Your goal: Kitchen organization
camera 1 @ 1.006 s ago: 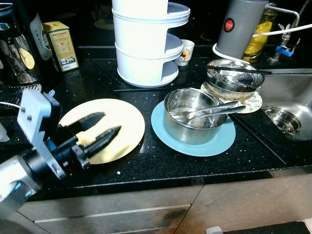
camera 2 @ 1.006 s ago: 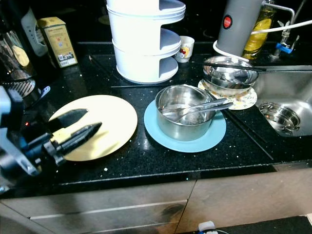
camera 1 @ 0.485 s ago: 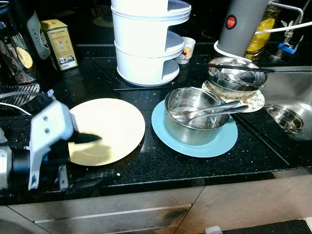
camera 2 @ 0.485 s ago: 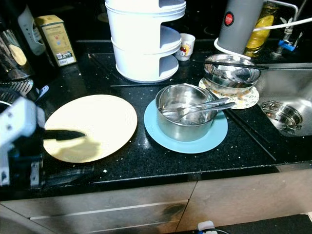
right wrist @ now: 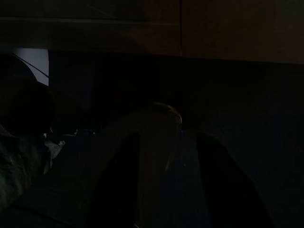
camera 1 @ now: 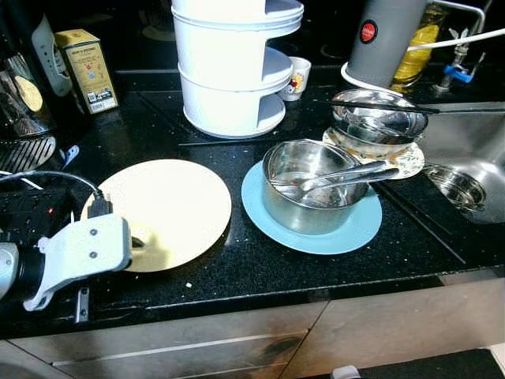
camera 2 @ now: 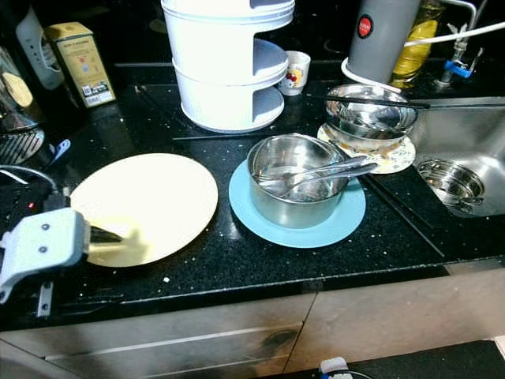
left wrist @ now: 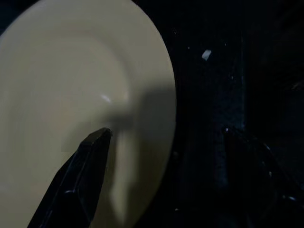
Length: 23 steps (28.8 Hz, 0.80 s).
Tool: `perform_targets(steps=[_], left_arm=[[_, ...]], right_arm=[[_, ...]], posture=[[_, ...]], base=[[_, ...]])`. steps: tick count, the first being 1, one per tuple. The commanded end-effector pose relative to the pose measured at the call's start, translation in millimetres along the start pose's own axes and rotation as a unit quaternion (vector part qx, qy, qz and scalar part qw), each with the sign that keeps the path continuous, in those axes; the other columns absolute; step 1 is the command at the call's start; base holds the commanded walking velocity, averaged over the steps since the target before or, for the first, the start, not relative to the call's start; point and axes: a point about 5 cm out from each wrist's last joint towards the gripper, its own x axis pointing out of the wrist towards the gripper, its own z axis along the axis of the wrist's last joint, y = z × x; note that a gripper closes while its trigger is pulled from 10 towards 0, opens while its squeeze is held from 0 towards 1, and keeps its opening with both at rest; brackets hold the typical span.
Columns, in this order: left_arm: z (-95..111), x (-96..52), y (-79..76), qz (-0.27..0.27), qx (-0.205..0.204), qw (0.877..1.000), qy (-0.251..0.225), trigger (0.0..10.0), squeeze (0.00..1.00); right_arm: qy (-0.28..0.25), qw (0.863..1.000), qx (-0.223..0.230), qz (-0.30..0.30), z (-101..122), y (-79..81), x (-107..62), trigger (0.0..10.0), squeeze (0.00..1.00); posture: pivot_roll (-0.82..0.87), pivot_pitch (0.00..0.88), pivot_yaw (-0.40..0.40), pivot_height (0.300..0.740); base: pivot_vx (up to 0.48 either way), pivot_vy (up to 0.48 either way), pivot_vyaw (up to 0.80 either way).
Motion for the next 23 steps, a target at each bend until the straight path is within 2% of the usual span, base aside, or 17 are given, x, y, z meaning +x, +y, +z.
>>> perform_targets(steps=[1, 3, 4, 5, 6, 7, 8, 9, 11, 13, 16, 20, 22, 23], left_arm=[[-12, 5.8, -6.1, -0.011, 0.007, 0.999, 0.037, 10.0, 0.00], [-12, 5.8, -6.1, -0.011, 0.007, 0.999, 0.037, 10.0, 0.00], [-12, 6.9, -5.1, -0.005, 0.024, 0.999, 0.040, 10.0, 0.00], [-12, 6.9, -5.1, -0.005, 0.024, 0.999, 0.040, 10.0, 0.00], [-12, 9.4, -0.3, 0.017, 0.053, 0.998, 0.037, 10.0, 0.00], [-12, 9.4, -0.3, 0.017, 0.053, 0.998, 0.037, 10.0, 0.00], [-9, 12.2, 5.6, 0.050, 0.090, 0.994, 0.030, 10.0, 0.00], [-9, 12.2, 5.6, 0.050, 0.090, 0.994, 0.030, 10.0, 0.00], [-5, 17.3, 11.9, 0.099, 0.141, 0.985, 0.016, 10.0, 0.00], [-8, 21.6, 9.5, 0.121, 0.154, 0.981, 0.012, 10.0, 0.00], [-18, 25.6, 3.2, 0.137, 0.191, 0.971, 0.036, 10.0, 0.00], [-25, 28.7, 0.6, 0.167, 0.199, 0.965, 0.047, 10.0, 0.00], [-25, 29.6, 0.4, 0.179, 0.198, 0.963, 0.043, 9.8, 0.00], [-25, 30.4, 0.2, 0.189, 0.198, 0.961, 0.039, 7.5, 0.00]], right_arm=[[0.018, 1.000, 0.004, -0.003, -10, 0.1, -2.6, 10.0, 0.00], [0.018, 1.000, 0.004, -0.003, -10, 0.1, -2.6, 10.0, 0.00], [0.018, 1.000, 0.004, -0.003, -10, 0.0, -2.7, 10.0, 0.00], [0.018, 1.000, 0.004, -0.003, -10, 0.0, -2.7, 10.0, 0.00], [0.018, 1.000, 0.003, -0.004, -11, -0.2, -2.9, 10.0, 0.00], [0.018, 1.000, 0.003, -0.004, -11, -0.2, -2.9, 10.0, 0.00], [0.018, 1.000, 0.003, -0.005, -11, -0.6, -3.1, 10.0, 0.00], [0.018, 1.000, 0.003, -0.005, -11, -0.6, -3.1, 10.0, 0.00], [0.019, 1.000, 0.004, -0.007, -12, -0.8, -3.4, 10.0, 0.00], [0.019, 1.000, 0.005, -0.008, -12, -0.5, -3.5, 10.0, 0.00], [0.020, 1.000, 0.005, -0.007, -13, 0.5, -3.4, 10.0, 0.00], [0.019, 1.000, 0.005, -0.006, -13, 1.0, -3.3, 10.0, 0.00], [0.019, 1.000, 0.005, -0.006, -13, 1.1, -3.3, 10.0, 0.00], [0.019, 1.000, 0.005, -0.006, -13, 1.2, -3.2, 10.0, 0.00]], posture=[[0.01, 0.185, -0.028, 0.740], [0.01, 0.185, -0.028, 0.740], [0.01, 0.184, -0.027, 0.740], [0.01, 0.184, -0.027, 0.740], [0.01, 0.183, -0.026, 0.740], [0.01, 0.183, -0.026, 0.740], [0.01, 0.182, -0.025, 0.740], [0.01, 0.182, -0.025, 0.740], [0.01, 0.180, -0.022, 0.740], [0.01, 0.177, -0.022, 0.740], [0.01, 0.173, -0.023, 0.740], [0.01, 0.175, -0.022, 0.740], [0.01, 0.175, -0.023, 0.740], [0.01, 0.175, -0.023, 0.740]], base=[[0.000, 0.000, 0.00], [0.000, 0.000, 0.00], [0.000, 0.000, 0.00], [0.000, 0.000, 0.00], [0.000, 0.000, 0.00], [0.000, 0.000, 0.00], [0.000, 0.000, 0.00], [0.000, 0.000, 0.00], [0.000, 0.000, 0.00], [0.000, 0.000, 0.00], [0.000, 0.000, 0.00], [0.000, 0.000, 0.00], [0.000, 0.000, 0.00], [0.000, 0.000, 0.00]])
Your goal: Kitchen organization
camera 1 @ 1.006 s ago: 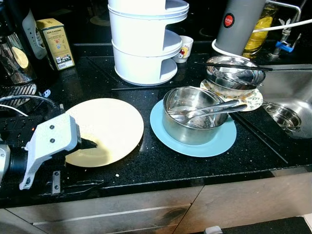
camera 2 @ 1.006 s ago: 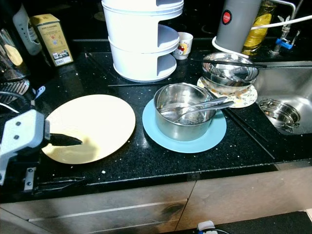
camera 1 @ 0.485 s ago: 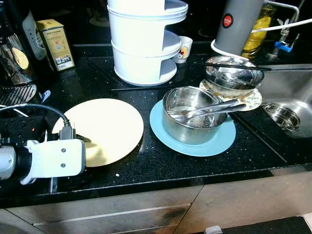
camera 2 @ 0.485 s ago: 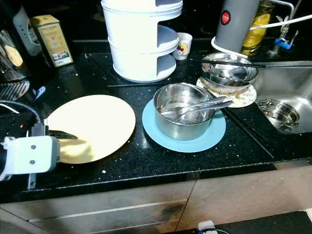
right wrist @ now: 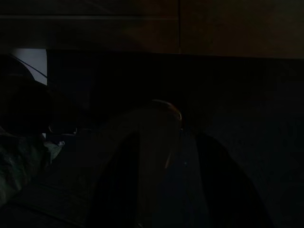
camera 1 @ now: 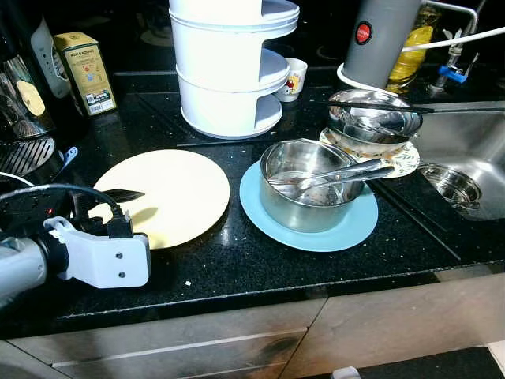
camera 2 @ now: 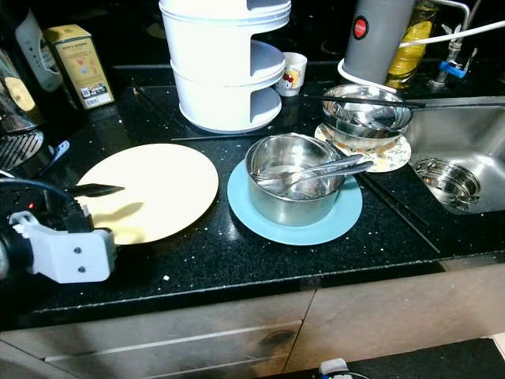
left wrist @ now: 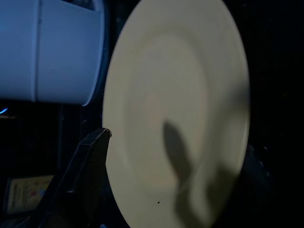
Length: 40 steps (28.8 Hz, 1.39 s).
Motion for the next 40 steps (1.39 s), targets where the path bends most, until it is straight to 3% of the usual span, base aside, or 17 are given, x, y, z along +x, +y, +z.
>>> perform_targets(steps=[1, 8, 22, 28, 31, 32, 34, 35, 36, 38, 39, 40], left_arm=[[-5, 2.0, -17.3, -0.025, -0.009, 1.000, 0.010, 0.2, 0.00], [-5, 0.3, -22.3, -0.006, -0.012, 1.000, 0.000, 0.0, 0.00], [-9, -2.3, -14.3, 0.026, 0.003, 1.000, -0.002, 0.0, 0.00], [-16, -6.4, -4.7, 0.032, -0.011, 0.999, 0.001, 0.0, 0.00], [-19, -8.1, 2.2, 0.041, -0.040, 0.998, 0.002, 0.0, 0.00], [-18, -10.8, 23.4, 0.074, -0.104, 0.992, -0.019, 0.0, 0.00], [-14, -13.9, 43.0, 0.102, -0.158, 0.980, -0.057, 0.0, 0.00], [-10, -16.4, 58.4, 0.127, -0.192, 0.969, -0.087, 0.0, 0.00], [-10, -16.4, 58.4, 0.127, -0.192, 0.969, -0.087, 0.0, 0.00], [-6, -19.5, 78.4, 0.156, -0.230, 0.954, -0.117, 0.0, 0.00], [-4, -22.0, 91.5, 0.172, -0.263, 0.938, -0.142, 0.0, 0.00], [-4, -22.0, 91.5, 0.172, -0.263, 0.938, -0.142, 0.0, 0.00]], right_arm=[[0.016, 1.000, 0.002, -0.002, -10, 0.3, -2.7, 10.0, 0.00], [0.018, 1.000, 0.002, -0.004, -11, -0.2, -2.8, 10.0, 0.00], [0.017, 1.000, 0.001, -0.004, -9, -1.1, -2.7, 10.0, 0.00], [0.016, 1.000, 0.000, -0.005, -9, -2.0, -2.9, 10.0, 0.00], [0.016, 1.000, 0.000, -0.005, -9, -2.3, -3.0, 10.0, 0.00], [0.017, 1.000, -0.001, -0.005, -9, -2.5, -3.1, 10.0, 0.00], [0.017, 1.000, -0.002, -0.004, -9, -2.8, -3.1, 10.0, 0.00], [0.016, 1.000, -0.002, -0.004, -8, -3.3, -3.1, 10.0, 0.00], [0.016, 1.000, -0.002, -0.004, -8, -3.3, -3.1, 10.0, 0.00], [0.015, 1.000, -0.002, -0.005, -8, -3.6, -3.1, 10.0, 0.00], [0.015, 1.000, -0.002, -0.005, -8, -3.5, -3.0, 10.0, 0.00], [0.015, 1.000, -0.002, -0.005, -8, -3.5, -3.0, 10.0, 0.00]], posture=[[0.01, 0.176, -0.022, 0.740], [0.01, 0.179, -0.024, 0.740], [0.01, 0.187, -0.021, 0.740], [0.01, 0.189, -0.022, 0.740], [0.01, 0.189, -0.025, 0.740], [0.01, 0.189, -0.025, 0.740], [0.01, 0.190, -0.027, 0.740], [0.01, 0.190, -0.027, 0.740], [0.01, 0.190, -0.027, 0.740], [0.01, 0.190, -0.027, 0.740], [0.01, 0.189, -0.027, 0.740], [0.01, 0.189, -0.027, 0.740]], base=[[0.000, 0.000, 0.00], [0.000, 0.000, 0.00], [0.000, 0.000, 0.00], [0.000, 0.000, 0.00], [0.000, 0.000, 0.00], [0.000, 0.000, 0.00], [0.000, 0.000, 0.00], [0.000, 0.000, 0.00], [0.000, 0.000, 0.00], [0.000, 0.000, 0.00], [0.000, 0.000, 0.00], [0.000, 0.000, 0.00]])
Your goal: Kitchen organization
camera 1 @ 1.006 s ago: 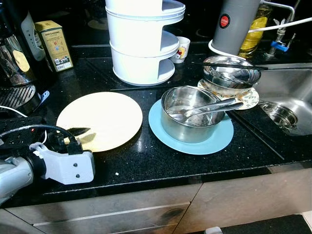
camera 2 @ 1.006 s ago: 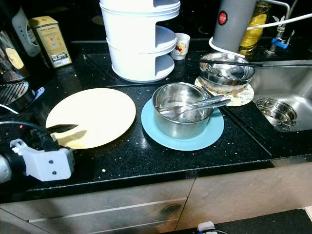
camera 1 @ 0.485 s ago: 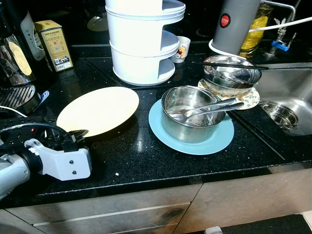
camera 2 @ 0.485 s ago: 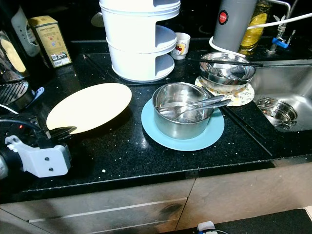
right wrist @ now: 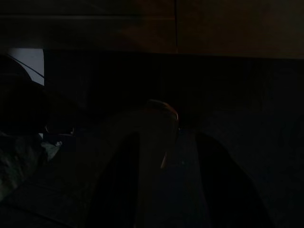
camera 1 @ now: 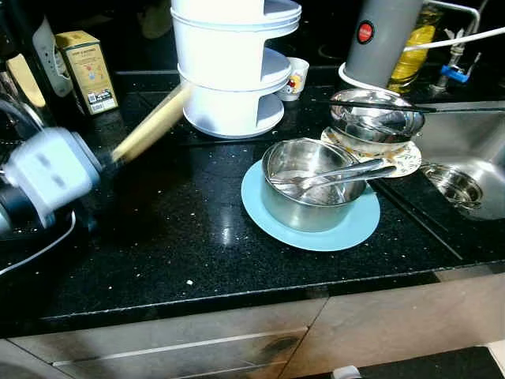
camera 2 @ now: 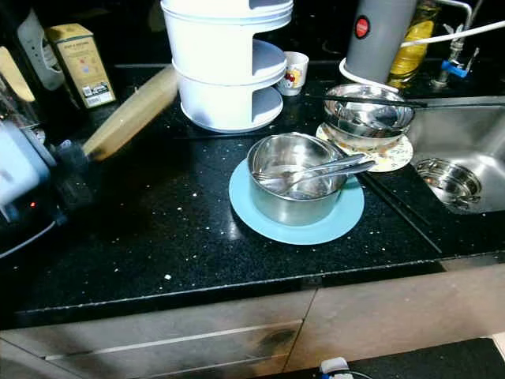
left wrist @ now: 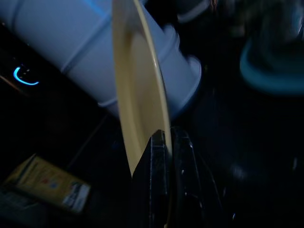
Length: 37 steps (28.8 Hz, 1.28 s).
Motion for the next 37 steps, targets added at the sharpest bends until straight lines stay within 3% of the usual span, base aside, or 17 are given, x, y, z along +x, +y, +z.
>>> perform_targets(steps=[1, 4, 5, 7, 8, 11, 12, 17, 25, 27, 31, 32, 33, 34, 35, 36, 37], left_arm=[[7, -0.9, 7.2, 0.014, -0.043, 0.999, -0.024, 0.0, 0.00], [12, 0.7, 13.6, 0.034, -0.093, 0.994, -0.049, 0.0, 0.00], [17, 3.4, 18.9, 0.066, -0.166, 0.980, -0.084, 0.0, 0.00], [20, 4.7, 20.4, 0.082, -0.200, 0.971, -0.104, 0.0, 0.00], [23, 6.1, 21.3, 0.108, -0.256, 0.951, -0.137, 0.0, 0.00], [23, 6.9, 21.7, 0.120, -0.286, 0.939, -0.147, 0.0, 0.00], [23, 9.7, 15.5, 0.113, -0.342, 0.921, -0.149, 10.0, 0.00], [25, 9.2, 0.3, 0.068, -0.399, 0.901, -0.154, 10.0, 0.00], [32, 6.1, -4.1, 0.047, -0.435, 0.884, -0.165, 10.0, 0.00], [33, 4.4, -2.9, 0.044, -0.454, 0.873, -0.172, 10.0, 0.00], [42, -0.9, -4.7, -0.005, -0.510, 0.836, -0.201, 10.0, 0.00], [42, -0.9, -4.7, -0.005, -0.510, 0.836, -0.201, 10.0, 0.00], [45, -4.2, -7.2, -0.035, -0.525, 0.824, -0.210, 10.0, 0.00], [45, -4.2, -7.2, -0.035, -0.525, 0.824, -0.210, 10.0, 0.00], [52, -14.8, -19.1, -0.132, -0.541, 0.808, -0.194, 10.0, 0.00], [52, -14.8, -19.1, -0.132, -0.541, 0.808, -0.194, 10.0, 0.00], [53, -20.7, -28.6, -0.181, -0.539, 0.806, -0.165, 10.0, 0.00]], right_arm=[[0.016, 1.000, 0.003, -0.002, -9, -0.6, -2.7, 10.0, 0.00], [0.016, 1.000, 0.003, -0.001, -9, -0.5, -2.6, 10.0, 0.00], [0.016, 1.000, 0.003, -0.001, -9, 0.0, -2.4, 10.0, 0.00], [0.015, 1.000, 0.003, -0.001, -9, 0.4, -2.2, 10.0, 0.00], [0.015, 1.000, 0.003, 0.000, -9, 0.8, -2.0, 10.0, 0.00], [0.015, 1.000, 0.004, 0.000, -9, 0.8, -2.0, 10.0, 0.00], [0.015, 1.000, 0.004, -0.001, -9, 0.7, -2.0, 10.0, 0.00], [0.015, 1.000, 0.004, 0.000, -9, 0.7, -2.0, 10.0, 0.00], [0.015, 1.000, 0.003, 0.000, -8, 1.2, -1.7, 10.0, 0.00], [0.015, 1.000, 0.004, 0.000, -9, 1.2, -1.8, 10.0, 0.00], [0.015, 1.000, 0.004, 0.001, -10, 1.8, -2.0, 10.0, 0.00], [0.015, 1.000, 0.004, 0.001, -10, 1.8, -2.0, 10.0, 0.00], [0.016, 1.000, 0.004, 0.001, -10, 1.7, -2.1, 10.0, 0.00], [0.016, 1.000, 0.004, 0.001, -10, 1.7, -2.1, 10.0, 0.00], [0.016, 1.000, 0.004, 0.001, -10, 1.8, -2.1, 10.0, 0.00], [0.016, 1.000, 0.004, 0.001, -10, 1.8, -2.1, 10.0, 0.00], [0.015, 1.000, 0.005, 0.001, -10, 1.9, -2.1, 10.0, 0.00]], posture=[[0.01, 0.189, -0.027, 0.740], [0.01, 0.190, -0.026, 0.740], [0.01, 0.190, -0.026, 0.740], [0.01, 0.190, -0.026, 0.740], [0.01, 0.190, -0.026, 0.740], [0.01, 0.190, -0.026, 0.740], [0.01, 0.191, -0.026, 0.740], [0.01, 0.190, -0.028, 0.740], [0.01, 0.189, -0.027, 0.740], [0.01, 0.189, -0.027, 0.740], [0.01, 0.186, -0.026, 0.740], [0.01, 0.186, -0.026, 0.740], [0.01, 0.186, -0.026, 0.740], [0.01, 0.186, -0.026, 0.740], [0.01, 0.183, -0.023, 0.740], [0.01, 0.183, -0.023, 0.740], [0.01, 0.183, -0.023, 0.740]], base=[[0.000, 0.000, 0.00], [0.000, 0.000, 0.00], [0.000, 0.000, 0.00], [0.000, 0.000, 0.00], [0.000, 0.000, 0.00], [0.000, 0.000, 0.00], [0.000, 0.000, 0.00], [0.000, 0.000, 0.00], [0.000, 0.000, 0.00], [0.000, 0.000, 0.00], [0.000, 0.000, 0.00], [0.000, 0.000, 0.00], [0.000, 0.000, 0.00], [0.000, 0.000, 0.00], [0.000, 0.000, 0.00], [0.000, 0.000, 0.00], [0.000, 0.000, 0.00]])
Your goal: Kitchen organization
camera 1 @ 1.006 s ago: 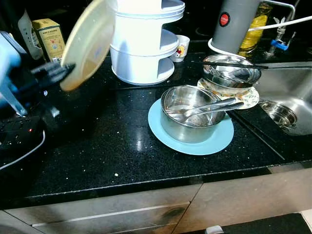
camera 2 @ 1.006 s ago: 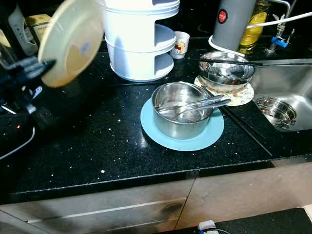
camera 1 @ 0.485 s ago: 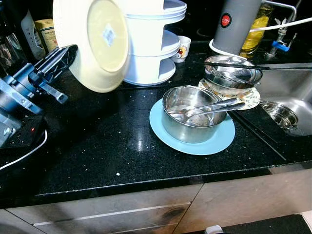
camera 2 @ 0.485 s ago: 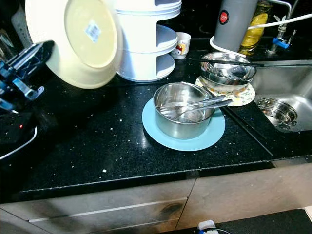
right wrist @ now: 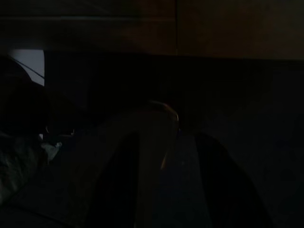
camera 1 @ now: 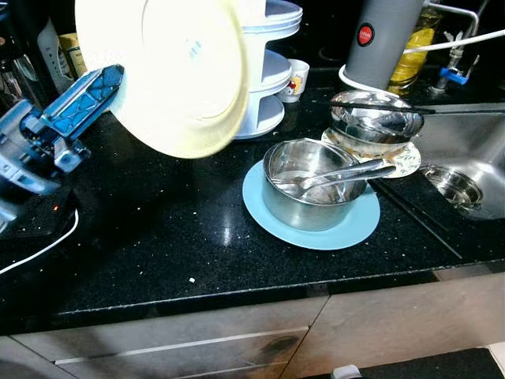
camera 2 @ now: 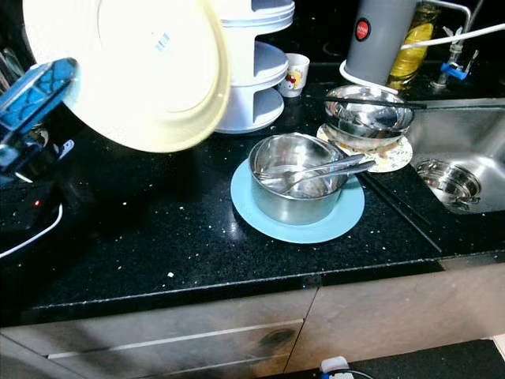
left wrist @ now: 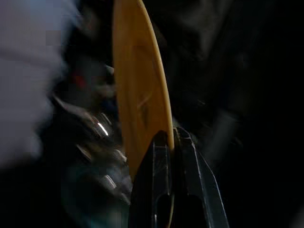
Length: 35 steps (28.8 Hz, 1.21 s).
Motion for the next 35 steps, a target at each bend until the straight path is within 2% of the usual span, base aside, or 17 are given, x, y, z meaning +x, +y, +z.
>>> perform_targets(steps=[1, 2, 4, 7, 15, 18, 19, 20, 22, 24, 25, 28, 30, 31, 32, 34, 35], left_arm=[[-10, -4.2, -18.2, -0.065, -0.006, 0.995, 0.077, 10.0, 0.00], [-10, -4.2, -18.2, -0.065, -0.006, 0.995, 0.077, 10.0, 0.00], [-20, -10.7, -23.6, -0.080, -0.031, 0.988, 0.127, 10.0, 0.00], [-24, -19.2, -24.6, -0.078, -0.056, 0.984, 0.151, 10.0, 0.00], [-31, -26.2, -28.6, -0.096, -0.101, 0.975, 0.174, 10.0, 0.00], [-55, -33.9, -37.6, -0.109, -0.095, 0.943, 0.300, 10.0, 0.00], [-61, -36.0, -39.0, -0.109, -0.088, 0.935, 0.327, 10.0, 0.00], [-61, -36.0, -39.0, -0.109, -0.088, 0.935, 0.327, 10.0, 0.00], [-75, -42.1, -41.3, -0.104, -0.087, 0.917, 0.376, 10.0, 0.00], [-83, -46.8, -41.7, -0.096, -0.089, 0.907, 0.400, 10.0, 0.00], [-90, -50.7, -42.5, -0.090, -0.086, 0.896, 0.425, 10.0, 0.00], [-93, -52.4, -42.9, -0.088, -0.083, 0.891, 0.437, 10.0, 0.00], [-97, -55.0, -43.0, -0.084, -0.082, 0.884, 0.453, 10.0, 0.00], [-108, -63.4, -39.0, -0.064, -0.054, 0.858, 0.508, 10.0, 0.00], [-108, -63.4, -39.0, -0.064, -0.054, 0.858, 0.508, 10.0, 0.00], [-125, -77.6, -32.8, -0.043, 0.011, 0.803, 0.595, 10.0, 0.00], [-125, -77.6, -32.8, -0.043, 0.011, 0.803, 0.595, 10.0, 0.00]], right_arm=[[0.014, 1.000, 0.005, 0.000, -9, 0.9, -2.0, 10.0, 0.00], [0.014, 1.000, 0.005, 0.000, -9, 0.9, -2.0, 10.0, 0.00], [0.013, 1.000, 0.005, 0.000, -8, 1.0, -1.9, 10.0, 0.00], [0.014, 1.000, 0.004, 0.000, -8, 0.7, -1.7, 10.0, 0.00], [0.015, 1.000, 0.001, 0.000, -7, -0.8, -1.9, 10.0, 0.00], [0.013, 1.000, 0.002, -0.002, -6, -2.1, -2.1, 10.0, 0.00], [0.013, 1.000, 0.002, -0.002, -6, -2.3, -2.1, 10.0, 0.00], [0.013, 1.000, 0.002, -0.002, -6, -2.3, -2.1, 10.0, 0.00], [0.014, 1.000, 0.002, -0.003, -7, -2.1, -2.2, 10.0, 0.00], [0.015, 1.000, 0.003, -0.002, -8, -1.5, -2.4, 10.0, 0.00], [0.015, 1.000, 0.004, -0.002, -9, -1.1, -2.5, 10.0, 0.00], [0.015, 1.000, 0.004, -0.002, -9, -0.9, -2.5, 10.0, 0.00], [0.015, 1.000, 0.004, -0.002, -9, -0.8, -2.6, 10.0, 0.00], [0.015, 1.000, 0.004, -0.002, -9, -0.8, -2.4, 10.0, 0.00], [0.015, 1.000, 0.004, -0.002, -9, -0.8, -2.4, 10.0, 0.00], [0.014, 1.000, 0.004, -0.002, -8, -1.0, -2.4, 10.0, 0.00], [0.014, 1.000, 0.004, -0.002, -8, -1.0, -2.4, 10.0, 0.00]], posture=[[0.01, 0.181, -0.023, 0.740], [0.01, 0.181, -0.023, 0.740], [0.01, 0.179, -0.024, 0.740], [0.01, 0.177, -0.027, 0.740], [0.01, 0.171, -0.031, 0.740], [0.01, 0.172, -0.027, 0.740], [0.01, 0.172, -0.026, 0.740], [0.01, 0.172, -0.026, 0.740], [0.01, 0.175, -0.026, 0.740], [0.01, 0.175, -0.026, 0.740], [0.01, 0.177, -0.025, 0.740], [0.01, 0.177, -0.025, 0.740], [0.01, 0.179, -0.024, 0.740], [0.01, 0.180, -0.024, 0.740], [0.01, 0.180, -0.024, 0.740], [0.01, 0.182, -0.020, 0.740], [0.01, 0.182, -0.020, 0.740]], base=[[0.000, 0.000, 0.00], [0.000, 0.000, 0.00], [0.000, 0.000, 0.00], [0.000, 0.000, 0.00], [0.000, 0.000, 0.00], [0.000, 0.000, 0.00], [0.000, 0.000, 0.00], [0.000, 0.000, 0.00], [0.000, 0.000, 0.00], [0.000, 0.000, 0.00], [0.000, 0.000, 0.00], [0.000, 0.000, 0.00], [0.000, 0.000, 0.00], [0.000, 0.000, 0.00], [0.000, 0.000, 0.00], [0.000, 0.000, 0.00], [0.000, 0.000, 0.00]])
